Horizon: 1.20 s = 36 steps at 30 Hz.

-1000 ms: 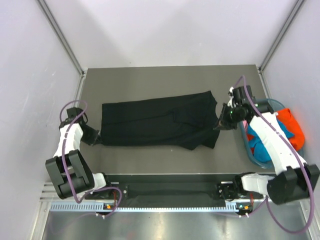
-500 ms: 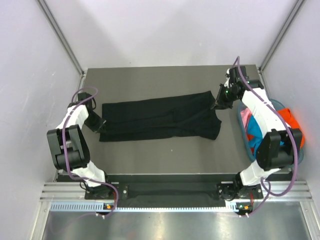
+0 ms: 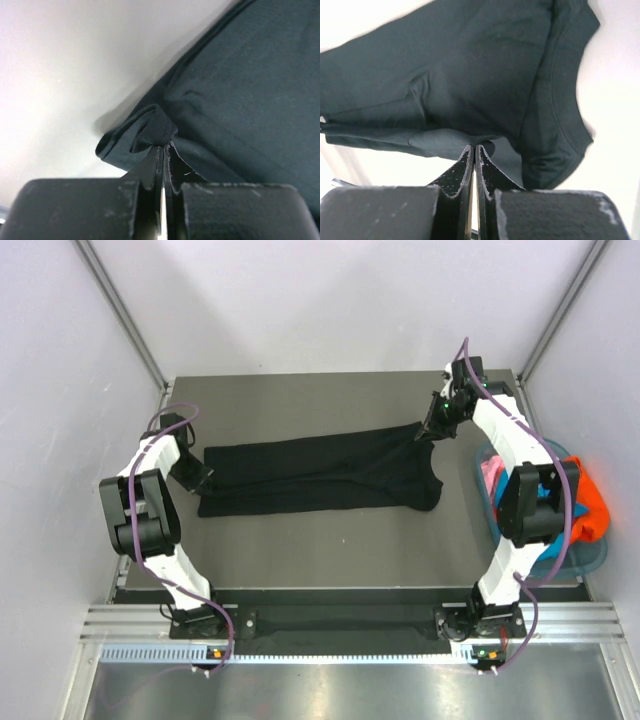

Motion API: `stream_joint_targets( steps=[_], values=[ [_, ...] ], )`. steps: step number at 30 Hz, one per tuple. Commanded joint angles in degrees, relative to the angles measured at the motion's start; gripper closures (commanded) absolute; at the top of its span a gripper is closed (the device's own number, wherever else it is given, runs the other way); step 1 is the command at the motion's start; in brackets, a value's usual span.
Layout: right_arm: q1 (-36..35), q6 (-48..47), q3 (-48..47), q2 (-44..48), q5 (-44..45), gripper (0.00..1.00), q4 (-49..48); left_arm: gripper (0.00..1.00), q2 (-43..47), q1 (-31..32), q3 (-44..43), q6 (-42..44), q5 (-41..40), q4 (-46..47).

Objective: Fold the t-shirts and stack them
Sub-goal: Fold the tshirt

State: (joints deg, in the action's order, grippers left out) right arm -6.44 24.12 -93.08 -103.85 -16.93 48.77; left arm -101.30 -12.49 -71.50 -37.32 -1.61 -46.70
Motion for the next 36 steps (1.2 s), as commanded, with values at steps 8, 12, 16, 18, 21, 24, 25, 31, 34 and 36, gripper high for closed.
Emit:
stream_joint_targets(
  steps=[8,12,16,18,21,24,25,31,34,36],
  values=[
    [1.16,-0.56,-7.82,-6.44,-2.32,1.00,-3.86,1.00,-4.26,0.01,-6.63,-0.12,-2.43,-1.38],
    [1.34,0.22,-8.96,-8.20,-3.29,1.00,-5.26,0.99,-6.28,-0.08,-8.30,-0.12,-2.44,-1.73],
    [1.78,1.28,-9.31,-10.40,-5.12,1.00,-6.85,0.94,-7.33,0.10,-9.44,-0.21,-1.82,-1.47],
    [1.95,2.07,-9.66,-11.37,-6.36,1.00,-7.64,0.88,-8.04,0.01,-9.79,-0.12,-2.00,-1.64],
    [2.22,3.65,-9.93,-12.69,-6.80,1.00,-9.13,0.73,-7.87,0.01,-10.49,0.05,-2.26,-1.99],
    [3.18,6.46,-9.49,-13.39,-7.24,0.99,-11.24,0.61,-6.46,0.19,-11.90,0.93,-3.66,-2.34],
    [3.36,7.42,-9.32,-14.18,-7.42,0.98,-13.33,0.55,-6.11,0.19,-12.51,1.19,-4.54,-2.69],
    [4.06,19.46,-12.47,-21.90,-13.47,0.96,-23.96,0.41,1.18,2.82,-11.12,3.31,-8.41,-4.11],
    [4.06,27.27,-11.96,-23.67,-15.75,0.88,-30.03,0.40,7.24,5.98,-6.12,4.18,-6.93,-2.27],
    [4.15,33.69,-11.43,-25.16,-18.22,0.70,-35.84,0.39,11.28,7.82,-2.43,4.63,-4.56,-0.59]
  ],
)
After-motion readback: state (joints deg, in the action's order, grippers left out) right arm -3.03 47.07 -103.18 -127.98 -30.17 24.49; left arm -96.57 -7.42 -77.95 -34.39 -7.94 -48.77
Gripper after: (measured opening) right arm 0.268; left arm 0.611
